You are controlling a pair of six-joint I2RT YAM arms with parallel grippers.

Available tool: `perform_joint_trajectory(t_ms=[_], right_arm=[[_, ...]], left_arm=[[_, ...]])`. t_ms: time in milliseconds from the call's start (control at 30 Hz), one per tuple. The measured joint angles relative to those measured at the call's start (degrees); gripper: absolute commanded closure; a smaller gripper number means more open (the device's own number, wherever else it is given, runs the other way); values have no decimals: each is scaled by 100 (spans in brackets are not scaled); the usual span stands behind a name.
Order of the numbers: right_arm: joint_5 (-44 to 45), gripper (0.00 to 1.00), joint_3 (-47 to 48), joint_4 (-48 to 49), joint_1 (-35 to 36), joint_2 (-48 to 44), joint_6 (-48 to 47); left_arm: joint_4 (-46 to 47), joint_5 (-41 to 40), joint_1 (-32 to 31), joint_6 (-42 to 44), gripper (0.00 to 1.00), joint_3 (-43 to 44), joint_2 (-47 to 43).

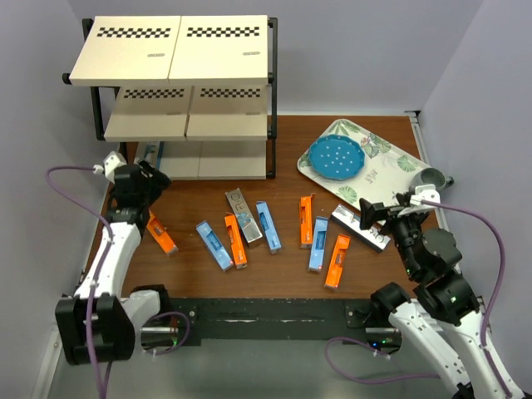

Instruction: Place and organize the toothpastes onto the shelf

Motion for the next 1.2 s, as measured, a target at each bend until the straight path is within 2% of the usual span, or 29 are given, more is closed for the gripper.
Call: perform_joint_trajectory(t_ms=[267, 467, 667, 867, 1033, 1200], right_arm=[[-444, 1, -153, -28, 0, -201, 363], [-643, 1, -275, -68, 7, -197, 490], [-726, 1, -291, -70, 24, -214, 525], [-739, 1, -291, -66, 26, -295, 527], [-737, 1, -291, -72, 26, -372, 527], [-737, 1, -291, -68, 46, -483, 527]], left_arm=[[-1322, -553, -1818, -553, 12, -275, -1668], [-1840, -835, -3165, -1274, 12, -273, -1742], [-2365, -1626, -5031, -2312, 13, 2, -785], [-3217, -2524, -6577, -3552, 23, 1292, 1021], [-3668, -2835, -6979, -4153, 29, 2280, 2299], [-3836, -2892, -7012, -4387, 36, 2570, 2975]])
